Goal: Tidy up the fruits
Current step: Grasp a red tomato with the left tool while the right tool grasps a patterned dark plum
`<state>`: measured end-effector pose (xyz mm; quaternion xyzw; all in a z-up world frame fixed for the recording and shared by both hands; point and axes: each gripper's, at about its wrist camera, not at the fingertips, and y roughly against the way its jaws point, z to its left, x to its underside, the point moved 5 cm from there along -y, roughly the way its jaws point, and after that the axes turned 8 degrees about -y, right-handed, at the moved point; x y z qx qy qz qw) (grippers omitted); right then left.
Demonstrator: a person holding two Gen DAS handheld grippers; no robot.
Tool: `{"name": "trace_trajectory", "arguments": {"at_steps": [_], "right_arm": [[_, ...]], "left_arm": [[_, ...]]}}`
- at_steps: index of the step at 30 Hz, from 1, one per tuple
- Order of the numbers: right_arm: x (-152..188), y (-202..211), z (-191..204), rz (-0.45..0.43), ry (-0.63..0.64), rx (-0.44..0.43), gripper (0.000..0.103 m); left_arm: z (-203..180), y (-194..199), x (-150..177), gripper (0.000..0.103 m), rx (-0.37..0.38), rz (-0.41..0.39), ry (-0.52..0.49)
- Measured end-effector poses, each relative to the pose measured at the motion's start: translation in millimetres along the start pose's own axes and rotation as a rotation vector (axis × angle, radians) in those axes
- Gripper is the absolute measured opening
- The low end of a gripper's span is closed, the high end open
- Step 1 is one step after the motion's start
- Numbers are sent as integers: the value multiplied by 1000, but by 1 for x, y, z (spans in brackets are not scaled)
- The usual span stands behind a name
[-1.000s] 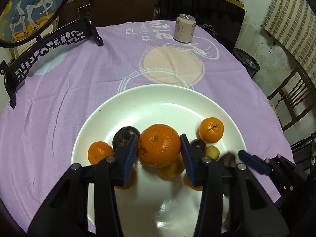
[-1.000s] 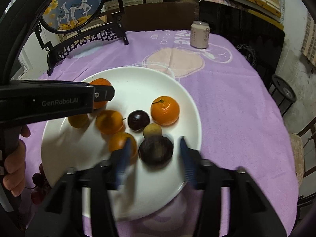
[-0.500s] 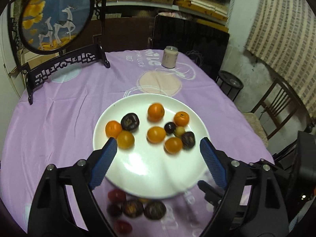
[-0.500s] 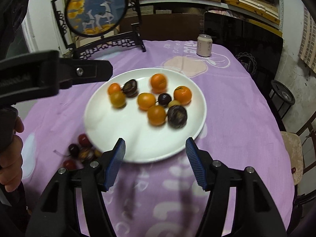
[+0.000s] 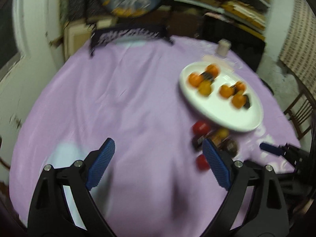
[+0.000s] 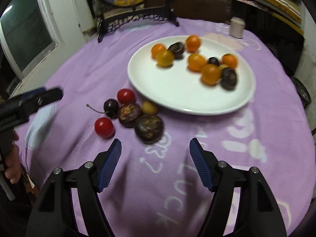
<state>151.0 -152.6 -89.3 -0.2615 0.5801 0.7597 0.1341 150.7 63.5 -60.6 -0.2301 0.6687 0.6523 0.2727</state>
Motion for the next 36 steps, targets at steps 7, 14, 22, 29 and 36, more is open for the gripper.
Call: {"name": "trace_trajectory", "arguments": {"at_steps": [7,14,22,29,36], "right_arm": [[-7,-34,7,31,17,14,67],[-10,-36,12,23,57,24,42],[8,17,-22,-49,15,82,42],[22,31,-55,-61,-81,86,42],[23,33,-57,-64,-96,56,42]], "left_arm": [[22,3,26,92,13,35,35],[-11,2,21,92,73,28,-38],[-61,-25,20,92,95,78,-133],[-84,-44,16,86,62,95,-174],[-93,-67,19,69,75,158,-191]]}}
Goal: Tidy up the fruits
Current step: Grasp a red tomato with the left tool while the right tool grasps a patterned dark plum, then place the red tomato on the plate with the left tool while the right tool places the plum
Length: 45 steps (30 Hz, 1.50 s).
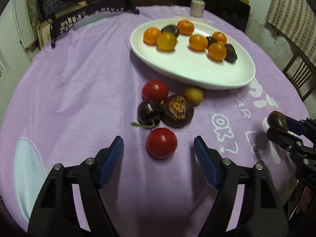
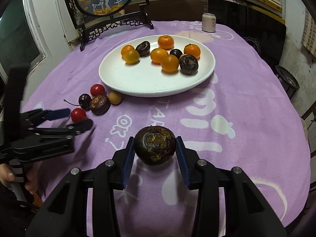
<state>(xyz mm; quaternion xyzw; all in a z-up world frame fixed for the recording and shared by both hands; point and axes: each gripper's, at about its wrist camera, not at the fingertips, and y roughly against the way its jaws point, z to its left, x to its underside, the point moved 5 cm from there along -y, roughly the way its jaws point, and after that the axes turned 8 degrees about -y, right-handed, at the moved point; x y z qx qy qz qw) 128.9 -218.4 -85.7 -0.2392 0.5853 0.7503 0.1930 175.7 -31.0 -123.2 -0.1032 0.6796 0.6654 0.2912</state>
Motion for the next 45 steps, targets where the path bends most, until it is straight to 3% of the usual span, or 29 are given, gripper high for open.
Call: {"name": "trace_trajectory", "arguments": {"at_steps": [1,4,7,17,26,29,33,39,45], "right_arm": [[0,1,1,-1,2,-2,42],[0,4,2,-8,8,1,42],[-2,6,3,-13,5,1,42],[-5,6,10,-13,14,1,42],[-13,8,15,-25,30,-4,42],[-24,8,15,-34,38,-8,42],[-56,2,15,-55,39,-21,42],[-109,-44,22,-28,37,-59,42],[-116,-80,20,18,50,-64,42]], "left_arm": [[0,0,0,63,-21,-12,-8],[2,4,-1,30,-30,-27,-5],[9,8,1,29,16,-29,33],[10,41,8,29,60,-62,42],[14,67,-21,29,65,-114,13],[13,64,-41,29,92,-104,13],[12,55,-84,30,69,-122,5],[18,-1,-144,30,40,-66,39],[15,-34,-159,30,49,-27,36]]}}
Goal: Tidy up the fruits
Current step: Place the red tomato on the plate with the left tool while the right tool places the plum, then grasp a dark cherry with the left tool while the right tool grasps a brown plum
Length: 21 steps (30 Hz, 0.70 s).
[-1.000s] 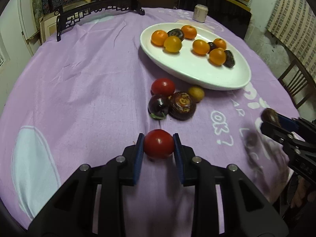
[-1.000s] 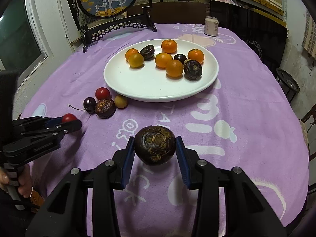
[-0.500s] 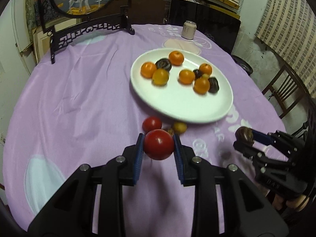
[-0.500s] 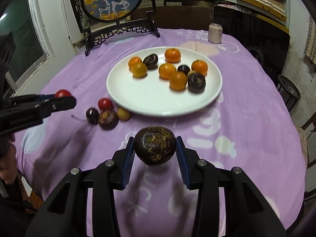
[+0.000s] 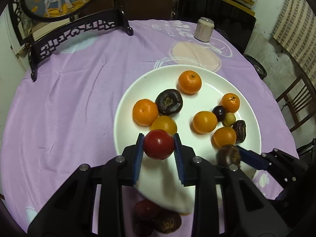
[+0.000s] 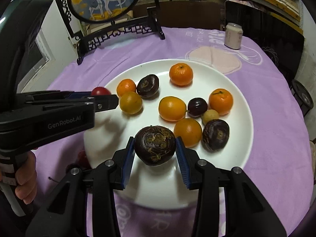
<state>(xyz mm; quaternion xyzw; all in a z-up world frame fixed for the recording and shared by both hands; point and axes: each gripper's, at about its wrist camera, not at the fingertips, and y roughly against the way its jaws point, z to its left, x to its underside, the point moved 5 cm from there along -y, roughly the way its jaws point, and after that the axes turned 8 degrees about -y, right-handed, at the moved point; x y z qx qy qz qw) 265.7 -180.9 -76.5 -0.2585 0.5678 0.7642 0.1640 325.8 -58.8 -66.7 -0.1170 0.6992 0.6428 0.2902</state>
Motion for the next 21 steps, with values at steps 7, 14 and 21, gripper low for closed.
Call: {"name": "trace_trajectory", "arguments": {"at_steps": [7,14,21], "right_arm": [[-8,1,-1,-30,10,33,61],[22,55,13,-88,45,23,64],[73,71,37,-27,-10,-153,66]], "left_arm": [[0,-3,-6,64,21,-18,16],[6,62,14,83,4,-157,10],[42,92,94,84,-61,-175,97]]}}
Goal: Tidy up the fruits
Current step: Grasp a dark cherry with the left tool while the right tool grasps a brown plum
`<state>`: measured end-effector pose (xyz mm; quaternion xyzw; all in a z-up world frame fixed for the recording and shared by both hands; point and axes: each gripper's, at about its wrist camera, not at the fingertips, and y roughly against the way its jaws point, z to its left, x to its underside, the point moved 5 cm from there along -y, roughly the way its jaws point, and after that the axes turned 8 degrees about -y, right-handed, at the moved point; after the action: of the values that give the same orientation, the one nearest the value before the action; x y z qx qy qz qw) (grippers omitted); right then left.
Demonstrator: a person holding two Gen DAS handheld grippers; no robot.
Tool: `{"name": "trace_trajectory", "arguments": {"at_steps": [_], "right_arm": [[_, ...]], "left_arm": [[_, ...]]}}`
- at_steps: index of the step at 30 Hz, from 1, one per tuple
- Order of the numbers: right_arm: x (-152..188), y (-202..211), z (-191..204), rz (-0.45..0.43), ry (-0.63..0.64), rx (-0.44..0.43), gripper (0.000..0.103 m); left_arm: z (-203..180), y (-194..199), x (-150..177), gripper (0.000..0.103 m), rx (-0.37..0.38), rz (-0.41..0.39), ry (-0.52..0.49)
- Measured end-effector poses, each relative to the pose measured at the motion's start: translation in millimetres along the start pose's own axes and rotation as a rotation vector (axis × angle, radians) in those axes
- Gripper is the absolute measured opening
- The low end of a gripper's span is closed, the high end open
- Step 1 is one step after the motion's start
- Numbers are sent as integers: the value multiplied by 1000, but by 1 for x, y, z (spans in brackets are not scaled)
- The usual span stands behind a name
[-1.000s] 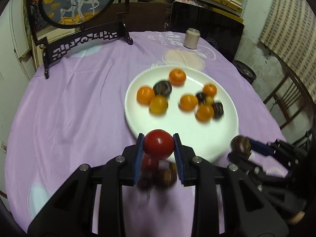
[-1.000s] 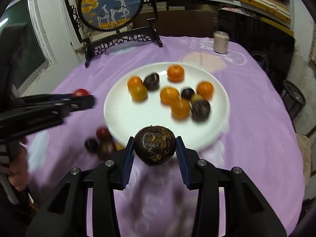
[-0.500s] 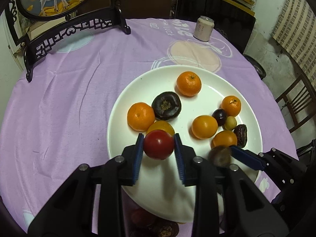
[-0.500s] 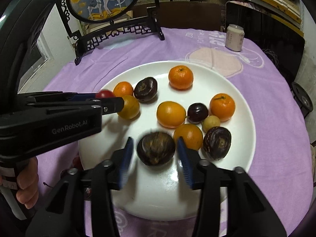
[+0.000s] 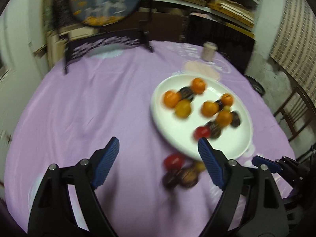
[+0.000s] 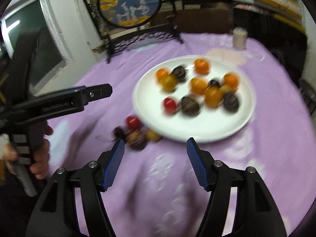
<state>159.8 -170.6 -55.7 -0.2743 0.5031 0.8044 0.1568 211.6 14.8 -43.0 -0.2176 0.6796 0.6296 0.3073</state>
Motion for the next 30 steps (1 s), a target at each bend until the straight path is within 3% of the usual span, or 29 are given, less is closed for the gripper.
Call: {"name": "trace_trajectory", "arguments": {"at_steps": [6,11,19,26,28,30], "right_arm": [[16,-30,29,65,27,-19,66],[17,-47,44,64,61,18,65],[15,-76,42,103,75,106,46],[9,-95,45,104,108,151,46],[9,-95,45,97,128,171,39],[11,-90,42,110,103,149,39]], "left_arm": [[52,6,41,84,-41,48,114],[69,13,57,84,-42,51,124],[80,17,66,84,-2,41,133],[78,20,71,84,25,43,123],[72,19,71,84,33,49,114],[67,17,71,84,35,56,103]]}}
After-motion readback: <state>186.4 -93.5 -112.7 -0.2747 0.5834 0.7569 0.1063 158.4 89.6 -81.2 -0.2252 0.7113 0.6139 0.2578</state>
